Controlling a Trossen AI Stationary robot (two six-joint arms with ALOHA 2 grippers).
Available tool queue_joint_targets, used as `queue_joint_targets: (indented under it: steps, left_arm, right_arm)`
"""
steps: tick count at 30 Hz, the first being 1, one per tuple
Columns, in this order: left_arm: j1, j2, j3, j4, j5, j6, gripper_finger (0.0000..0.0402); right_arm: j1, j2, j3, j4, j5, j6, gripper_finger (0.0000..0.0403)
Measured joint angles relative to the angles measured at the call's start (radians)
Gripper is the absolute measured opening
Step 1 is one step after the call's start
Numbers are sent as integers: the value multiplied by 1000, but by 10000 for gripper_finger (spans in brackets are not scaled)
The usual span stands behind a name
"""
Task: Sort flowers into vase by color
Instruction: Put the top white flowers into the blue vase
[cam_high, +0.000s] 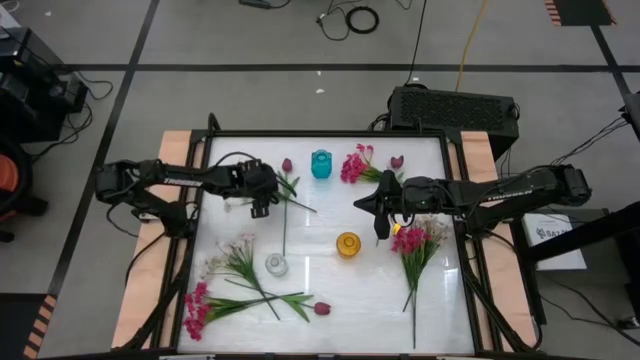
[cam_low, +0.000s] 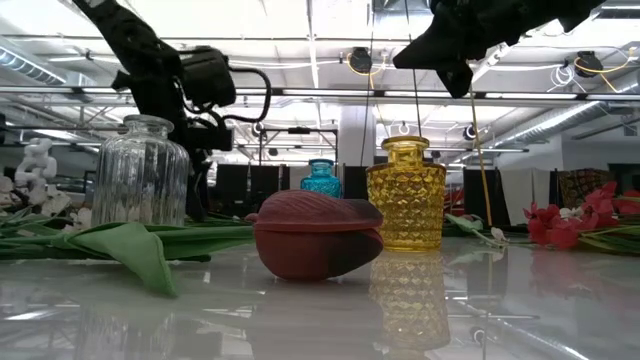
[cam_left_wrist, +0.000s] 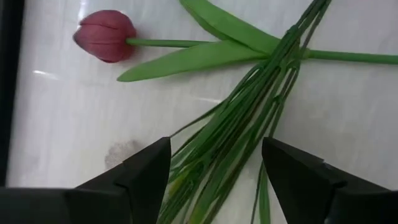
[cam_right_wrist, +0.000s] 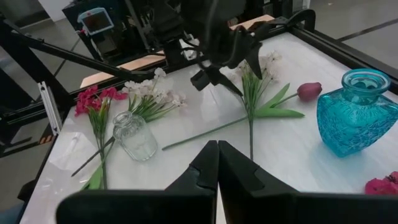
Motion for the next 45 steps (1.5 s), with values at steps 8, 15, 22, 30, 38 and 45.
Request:
queue_joint_targets:
  steps: [8, 15, 22, 30, 38, 45]
  left_arm:
    - [65, 47, 0, 34, 63, 184, 239]
    - [90, 74, 0, 41, 74, 219, 192]
    - [83, 76, 0, 29, 41, 192, 109]
    - [25, 60, 56, -105, -80, 189, 25]
    - [-75, 7, 241, -441, -124, 58, 16]
    - [-224, -37, 397, -584, -123, -65, 14]
  right_arm:
    - [0, 0, 0, -5, 0, -4, 0]
    - [0, 0, 0, -7, 0, -4, 0]
    - [0, 0, 0, -7, 0, -5, 0]
    - [0, 0, 0, -7, 0, -8, 0]
    - [0, 0, 0, -2, 0, -6, 0]
    - [26, 70, 1, 78, -21, -21, 0]
